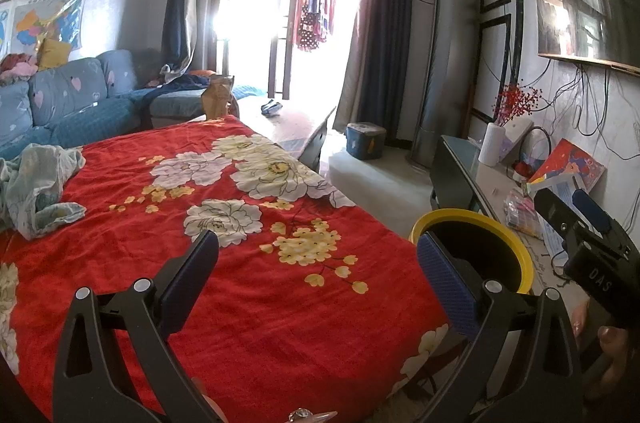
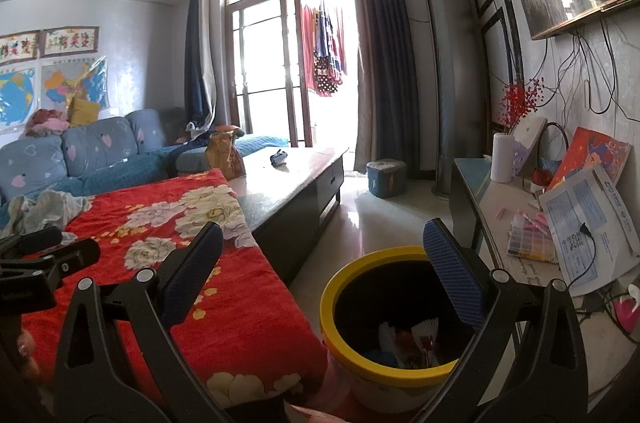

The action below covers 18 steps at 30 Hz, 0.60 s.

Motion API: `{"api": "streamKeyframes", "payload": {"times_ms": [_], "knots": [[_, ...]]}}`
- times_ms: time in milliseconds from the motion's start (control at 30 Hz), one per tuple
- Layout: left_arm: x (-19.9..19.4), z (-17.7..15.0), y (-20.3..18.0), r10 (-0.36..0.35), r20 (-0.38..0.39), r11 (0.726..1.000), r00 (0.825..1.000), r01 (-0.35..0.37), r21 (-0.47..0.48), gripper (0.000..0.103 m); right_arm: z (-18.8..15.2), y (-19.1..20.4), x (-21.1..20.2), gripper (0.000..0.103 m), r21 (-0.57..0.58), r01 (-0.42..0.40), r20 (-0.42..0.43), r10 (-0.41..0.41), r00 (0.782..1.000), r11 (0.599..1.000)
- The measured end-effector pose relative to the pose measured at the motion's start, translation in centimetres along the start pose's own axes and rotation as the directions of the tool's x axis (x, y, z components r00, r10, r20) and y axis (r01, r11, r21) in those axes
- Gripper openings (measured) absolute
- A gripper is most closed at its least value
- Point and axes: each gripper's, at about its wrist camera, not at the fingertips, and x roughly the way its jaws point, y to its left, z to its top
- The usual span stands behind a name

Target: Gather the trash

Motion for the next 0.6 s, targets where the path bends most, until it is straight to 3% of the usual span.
{"api": "streamKeyframes", "payload": {"times_ms": [367, 600], "knots": [[0.1, 0.0, 0.0, -0.001, -0.003, 1.0, 1.0, 0.001, 0.0, 0.097, 0.0, 0.1, 0.0, 0.092, 0.0, -0.001, -0.004, 0.001, 1.0, 1.0], [0.6, -0.6, 0.6, 0.012, -0.083, 1.0, 0.996, -0.013, -0.012, 0.097, -0.2, 0.9, 0.9, 0.092, -0.001, -0.057, -0.062, 0.057, 0.996, 0.998]]}}
